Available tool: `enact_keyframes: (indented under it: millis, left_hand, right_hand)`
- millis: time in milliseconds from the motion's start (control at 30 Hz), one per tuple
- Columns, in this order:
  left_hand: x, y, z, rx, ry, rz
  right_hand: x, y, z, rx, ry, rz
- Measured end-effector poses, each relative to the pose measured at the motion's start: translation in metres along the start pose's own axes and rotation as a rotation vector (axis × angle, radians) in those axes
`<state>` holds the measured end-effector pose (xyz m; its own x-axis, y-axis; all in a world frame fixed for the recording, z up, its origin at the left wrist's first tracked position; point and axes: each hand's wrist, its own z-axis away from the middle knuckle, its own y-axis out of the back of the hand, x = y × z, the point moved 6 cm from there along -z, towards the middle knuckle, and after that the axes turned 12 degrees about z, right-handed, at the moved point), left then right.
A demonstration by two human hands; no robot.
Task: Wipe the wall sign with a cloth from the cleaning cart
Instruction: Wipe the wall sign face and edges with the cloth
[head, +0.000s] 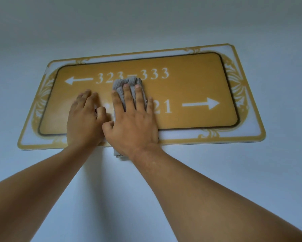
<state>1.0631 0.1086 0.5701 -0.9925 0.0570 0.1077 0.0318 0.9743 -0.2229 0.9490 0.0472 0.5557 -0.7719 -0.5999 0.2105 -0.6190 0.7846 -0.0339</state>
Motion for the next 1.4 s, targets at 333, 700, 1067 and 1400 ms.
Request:
enact_keyframes:
  millis: [333, 700, 1067, 1400]
  left_hand:
    - [-0.004, 0.001, -0.001, 0.055, 0.016, 0.076]
    - [0.007, -0.001, 0.002, -0.025, -0.033, 0.013]
    - [-0.009, 0.02, -0.012, -0.216, -0.322, -0.271]
    - [-0.022, 0.021, -0.065, -0.072, -0.206, -0.052]
  right_hand:
    - [0.001, 0.001, 0.0, 0.043, -0.021, -0.019]
    - [0.005, 0.001, -0.005, -0.007, 0.005, 0.043]
    - [-0.007, -0.001, -0.046, 0.005, -0.029, 0.059]
    - [-0.015, -0.01, -0.099, 0.026, -0.07, 0.024]
